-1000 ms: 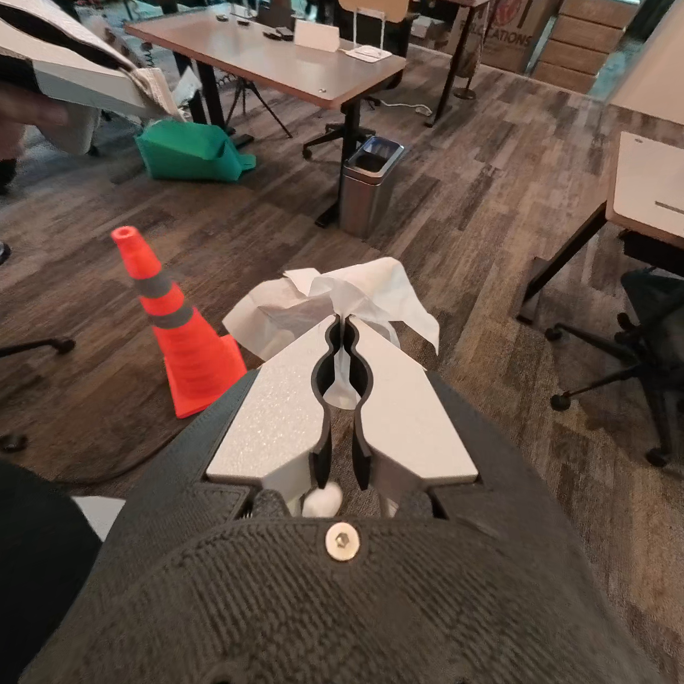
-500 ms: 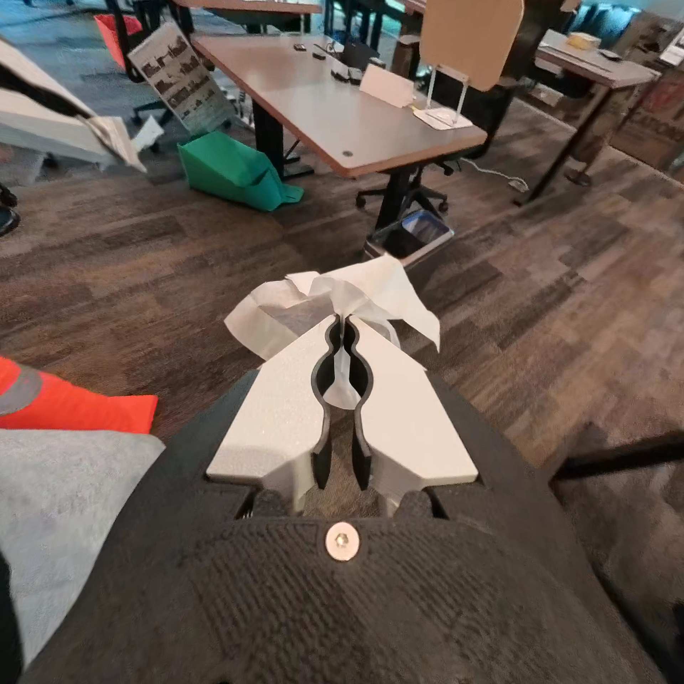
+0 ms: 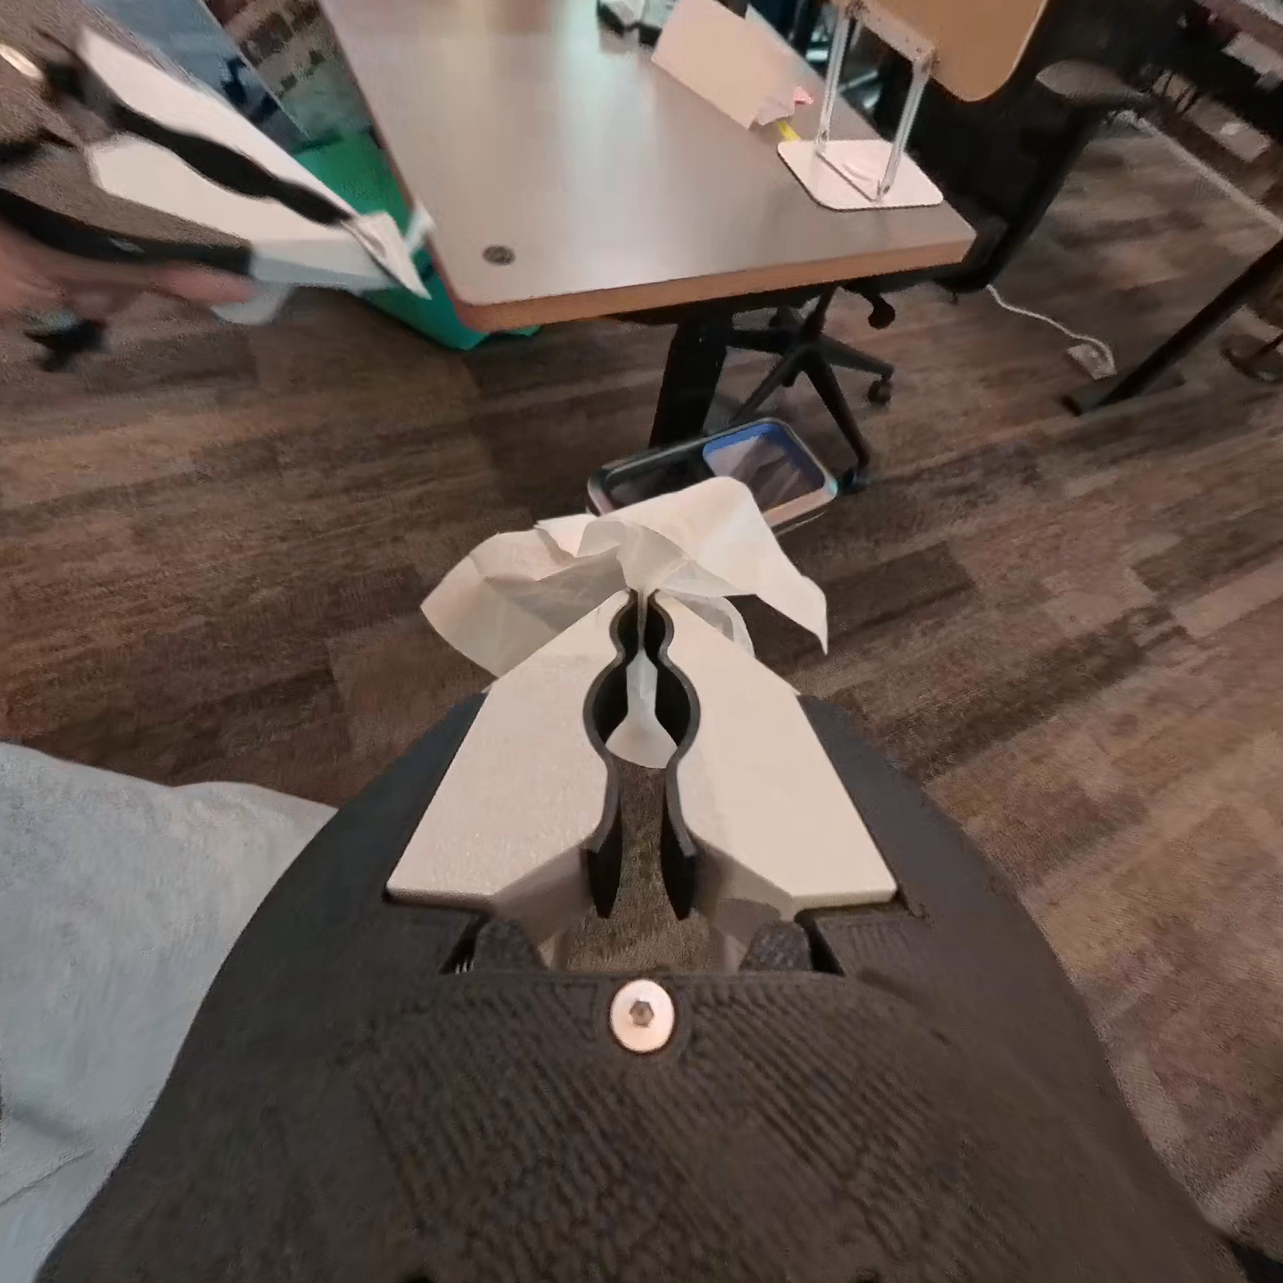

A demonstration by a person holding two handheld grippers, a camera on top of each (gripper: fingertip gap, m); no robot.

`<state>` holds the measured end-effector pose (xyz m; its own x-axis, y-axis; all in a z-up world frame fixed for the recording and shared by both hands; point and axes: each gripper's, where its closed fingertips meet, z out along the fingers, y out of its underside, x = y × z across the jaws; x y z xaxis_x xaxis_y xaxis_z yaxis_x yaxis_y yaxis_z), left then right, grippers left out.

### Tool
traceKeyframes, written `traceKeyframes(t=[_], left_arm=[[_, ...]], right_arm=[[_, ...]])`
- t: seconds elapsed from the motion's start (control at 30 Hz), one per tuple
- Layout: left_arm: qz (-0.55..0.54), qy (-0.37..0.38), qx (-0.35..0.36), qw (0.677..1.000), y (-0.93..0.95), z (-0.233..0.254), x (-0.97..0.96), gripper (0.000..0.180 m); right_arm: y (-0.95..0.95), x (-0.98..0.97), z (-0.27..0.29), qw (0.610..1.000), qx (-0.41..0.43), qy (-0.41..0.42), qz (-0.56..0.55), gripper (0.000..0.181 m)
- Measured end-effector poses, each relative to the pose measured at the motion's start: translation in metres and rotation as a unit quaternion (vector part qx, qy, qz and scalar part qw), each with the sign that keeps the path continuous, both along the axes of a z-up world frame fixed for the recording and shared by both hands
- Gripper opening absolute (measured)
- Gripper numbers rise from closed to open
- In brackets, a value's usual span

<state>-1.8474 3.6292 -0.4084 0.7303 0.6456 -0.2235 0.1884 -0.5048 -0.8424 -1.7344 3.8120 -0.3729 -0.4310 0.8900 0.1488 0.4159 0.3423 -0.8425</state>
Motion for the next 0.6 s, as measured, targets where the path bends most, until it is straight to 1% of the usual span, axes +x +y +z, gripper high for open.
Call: traceKeyframes(t=[0.07, 0.13, 0.23, 0.3, 0.4, 0.5, 0.6], left_arm=[[0.014, -0.001, -0.009, 1.0, 0.031, -0.022, -0.072, 0.001], [0.028, -0.02, -0.018, 0.999, 0.058, -0.042, -0.129, 0.001], [0.051, -0.053, -0.022, 0.997, 0.092, -0.074, -0.203, 0.002], [0.058, -0.059, -0.026, 0.996, 0.113, -0.103, -0.252, 0.001], [0.045, -0.07, -0.067, 0.994, 0.136, -0.172, -0.323, 0.003], [0.045, -0.048, -0.104, 0.992, 0.15, -0.241, -0.397, 0.003], [0.071, -0.061, -0.108, 0.99, 0.163, -0.321, -0.463, 0.003]], right_arm=[[0.015, -0.054, -0.01, 1.0, -0.012, -0.007, 0.023, 0.0], [0.031, -0.106, -0.025, 0.999, -0.004, -0.021, 0.036, 0.0], [0.043, -0.187, -0.048, 0.996, -0.046, -0.045, 0.059, 0.0], [0.053, -0.241, -0.078, 0.994, -0.044, -0.063, 0.077, 0.0], [0.066, -0.322, -0.15, 0.989, -0.034, -0.096, 0.112, 0.0], [0.068, -0.401, -0.219, 0.981, -0.029, -0.099, 0.166, 0.0], [0.071, -0.466, -0.282, 0.966, -0.006, -0.128, 0.226, 0.0]])
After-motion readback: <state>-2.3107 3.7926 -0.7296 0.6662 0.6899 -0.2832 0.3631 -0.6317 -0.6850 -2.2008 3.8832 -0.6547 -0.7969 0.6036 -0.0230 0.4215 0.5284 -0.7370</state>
